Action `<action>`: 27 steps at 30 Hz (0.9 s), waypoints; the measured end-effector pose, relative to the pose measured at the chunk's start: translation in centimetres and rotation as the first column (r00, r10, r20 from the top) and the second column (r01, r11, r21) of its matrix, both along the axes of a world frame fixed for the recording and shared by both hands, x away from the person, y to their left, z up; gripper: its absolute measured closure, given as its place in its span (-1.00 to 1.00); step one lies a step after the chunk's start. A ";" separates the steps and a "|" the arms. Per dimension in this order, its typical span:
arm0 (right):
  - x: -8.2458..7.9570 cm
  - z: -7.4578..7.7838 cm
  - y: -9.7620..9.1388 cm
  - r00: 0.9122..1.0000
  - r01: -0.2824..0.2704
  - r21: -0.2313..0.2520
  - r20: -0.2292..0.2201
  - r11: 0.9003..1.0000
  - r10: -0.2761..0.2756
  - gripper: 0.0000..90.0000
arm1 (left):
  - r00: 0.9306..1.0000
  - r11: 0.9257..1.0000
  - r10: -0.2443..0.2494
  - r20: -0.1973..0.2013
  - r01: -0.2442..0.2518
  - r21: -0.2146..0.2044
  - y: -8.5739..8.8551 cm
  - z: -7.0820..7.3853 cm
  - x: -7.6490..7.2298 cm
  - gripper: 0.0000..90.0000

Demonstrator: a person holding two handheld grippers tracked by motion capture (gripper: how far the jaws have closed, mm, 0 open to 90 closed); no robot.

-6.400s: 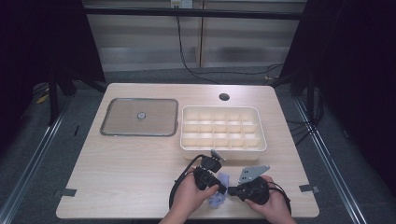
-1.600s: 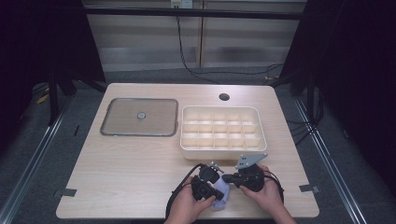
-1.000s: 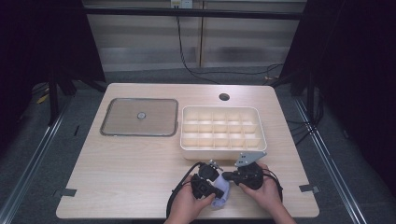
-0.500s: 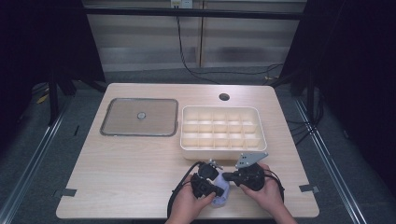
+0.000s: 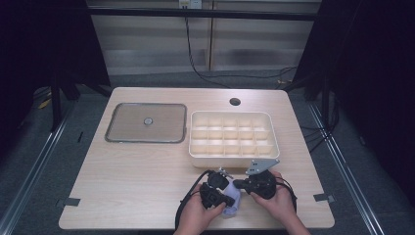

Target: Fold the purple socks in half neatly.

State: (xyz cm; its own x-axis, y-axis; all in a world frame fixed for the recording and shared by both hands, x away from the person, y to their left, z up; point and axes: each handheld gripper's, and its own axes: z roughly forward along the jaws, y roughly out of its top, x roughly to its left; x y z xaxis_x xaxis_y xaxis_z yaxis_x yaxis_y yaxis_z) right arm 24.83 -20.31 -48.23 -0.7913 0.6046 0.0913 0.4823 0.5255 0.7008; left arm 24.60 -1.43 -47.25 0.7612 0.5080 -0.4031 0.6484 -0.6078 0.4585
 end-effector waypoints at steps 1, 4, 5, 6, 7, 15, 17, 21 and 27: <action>-0.1 0.1 0.0 1.000 -0.001 -0.002 0.004 1.000 0.001 1.00 | 1.000 1.000 0.000 0.001 0.000 0.000 0.0 0.0 0.0 1.00; -0.5 0.4 0.2 1.000 -0.014 -0.003 0.010 1.000 0.014 1.00 | 1.000 1.000 0.001 0.004 -0.001 -0.002 0.1 0.0 -0.1 1.00; -0.6 0.6 0.3 1.000 -0.024 0.000 0.016 1.000 0.024 1.00 | 1.000 1.000 0.004 0.006 -0.004 -0.008 0.0 -0.1 -0.1 1.00; -0.6 0.7 0.5 1.000 -0.025 0.003 0.014 1.000 0.025 1.00 | 1.000 1.000 0.005 0.008 -0.005 -0.008 0.0 -0.1 -0.1 1.00; -0.7 0.8 0.7 0.999 -0.036 0.011 0.017 0.999 0.036 1.00 | 1.000 1.000 0.005 0.008 -0.005 -0.008 0.0 -0.1 -0.1 1.00; -0.1 0.0 1.6 0.999 -0.049 0.010 -0.020 0.999 0.049 1.00 | 1.000 1.000 0.009 0.014 -0.009 -0.007 0.1 -0.1 -0.2 1.00; 0.0 -0.1 1.7 0.999 -0.044 0.007 -0.017 0.999 0.044 1.00 | 1.000 1.000 0.007 0.025 -0.007 0.001 0.0 0.0 -0.3 1.00; 0.2 -0.3 1.6 0.999 -0.015 0.020 -0.031 1.000 0.016 1.00 | 1.000 1.000 0.016 0.017 -0.016 -0.008 0.1 -0.1 -0.4 1.00; 0.4 -0.3 1.4 0.999 -0.022 0.034 -0.039 0.999 0.023 1.00 | 1.000 1.000 0.017 0.017 -0.017 -0.006 0.1 -0.1 -0.4 1.00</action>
State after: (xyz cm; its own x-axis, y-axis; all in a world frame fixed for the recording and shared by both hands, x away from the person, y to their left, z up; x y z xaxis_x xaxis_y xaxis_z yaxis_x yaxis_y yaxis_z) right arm 25.22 -18.90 -48.53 -0.8002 0.5825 0.1428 0.4982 0.5131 0.6989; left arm 24.19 -1.29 -47.35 0.7591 0.5191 -0.3929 0.6509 -0.5939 0.4728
